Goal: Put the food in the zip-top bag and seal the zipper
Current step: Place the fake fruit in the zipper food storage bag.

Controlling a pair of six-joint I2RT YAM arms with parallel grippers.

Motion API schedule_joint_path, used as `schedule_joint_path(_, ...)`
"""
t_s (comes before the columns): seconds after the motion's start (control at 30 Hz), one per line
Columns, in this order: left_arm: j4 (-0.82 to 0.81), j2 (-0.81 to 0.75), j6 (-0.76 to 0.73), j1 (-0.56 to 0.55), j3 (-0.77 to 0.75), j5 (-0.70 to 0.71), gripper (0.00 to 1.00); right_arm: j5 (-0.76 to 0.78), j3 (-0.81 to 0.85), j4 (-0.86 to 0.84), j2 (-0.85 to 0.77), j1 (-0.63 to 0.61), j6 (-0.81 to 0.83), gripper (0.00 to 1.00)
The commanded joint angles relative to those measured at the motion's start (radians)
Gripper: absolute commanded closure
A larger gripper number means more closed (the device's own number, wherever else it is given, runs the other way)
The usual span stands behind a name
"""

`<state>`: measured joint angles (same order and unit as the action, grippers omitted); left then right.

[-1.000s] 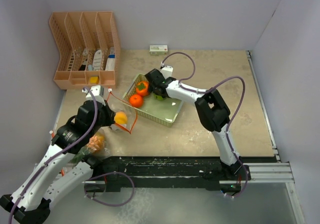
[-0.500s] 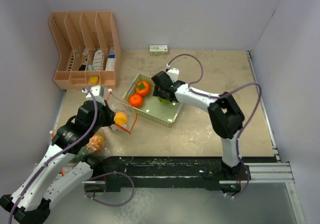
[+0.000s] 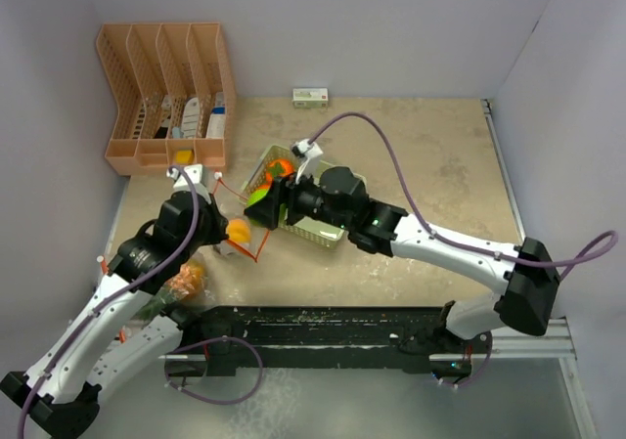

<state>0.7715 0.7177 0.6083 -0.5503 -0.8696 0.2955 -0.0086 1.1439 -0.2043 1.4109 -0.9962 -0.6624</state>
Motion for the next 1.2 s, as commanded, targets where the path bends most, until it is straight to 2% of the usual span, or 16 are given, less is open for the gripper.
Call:
schedule_joint_path(0.0,-0.027,-0.005,0.000,0.000,-0.056,0.021,1.00,-0.148,-0.019,-0.146,0.055,-0.049,0.065,0.61)
schedule_joint_path(0.27,-0.014,-0.034,0.013,0.000,-0.067,0.018,1.00,-0.093,0.013,-0.160,0.137,-0.072,0.051,0.62)
schedule_joint_path(0.6,-0.031,-0.052,0.045,0.000,-0.061,-0.045,1.00,0.231,0.222,0.029,0.277,-0.075,0.017,0.58)
schedule_joint_path(0.7,-0.045,-0.055,0.054,0.000,-0.041,-0.061,1.00,0.287,0.310,0.120,0.330,-0.083,0.018,0.48)
schedule_joint_path(0.77,-0.055,-0.058,0.059,0.000,-0.026,-0.066,1.00,0.307,0.358,0.180,0.356,-0.094,0.026,0.32)
schedule_joint_path(0.87,-0.069,-0.057,0.062,0.000,-0.006,-0.068,1.00,0.352,0.384,0.226,0.366,-0.116,0.032,0.01)
schedule_joint_path(1.17,-0.085,-0.042,0.063,0.000,0.010,-0.068,1.00,0.366,0.312,0.226,0.270,-0.118,0.047,0.01)
